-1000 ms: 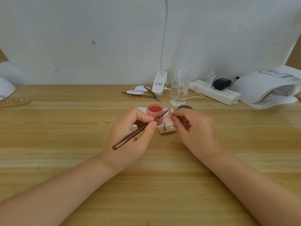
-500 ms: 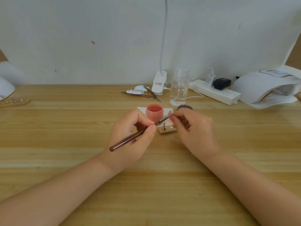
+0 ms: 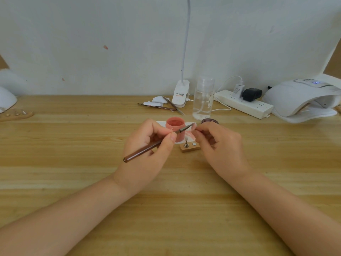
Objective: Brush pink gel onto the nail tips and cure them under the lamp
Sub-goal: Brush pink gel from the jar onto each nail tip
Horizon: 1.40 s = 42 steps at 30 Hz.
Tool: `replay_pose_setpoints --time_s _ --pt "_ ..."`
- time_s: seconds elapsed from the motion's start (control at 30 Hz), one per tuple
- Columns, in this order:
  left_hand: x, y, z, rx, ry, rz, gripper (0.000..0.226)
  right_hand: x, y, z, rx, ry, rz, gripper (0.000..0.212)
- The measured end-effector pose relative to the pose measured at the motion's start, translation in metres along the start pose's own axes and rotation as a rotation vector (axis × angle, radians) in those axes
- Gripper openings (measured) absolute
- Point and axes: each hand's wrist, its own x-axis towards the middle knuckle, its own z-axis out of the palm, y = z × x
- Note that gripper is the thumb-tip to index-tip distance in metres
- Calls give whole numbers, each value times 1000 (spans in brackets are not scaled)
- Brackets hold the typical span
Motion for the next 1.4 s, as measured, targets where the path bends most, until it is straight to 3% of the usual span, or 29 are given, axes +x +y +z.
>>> replay_pose_setpoints --time_s 0.93,1.17,1.4 --pt "-2 2 -4 -49 18 10 9 1 0 -1 54 -40 80 10" --pt "-1 2 2 -24 71 -97 11 1 -1 -1 51 -45 69 9" --pt "-2 4 -2 -44 56 -35 21 1 0 -1 92 -49 108 10"
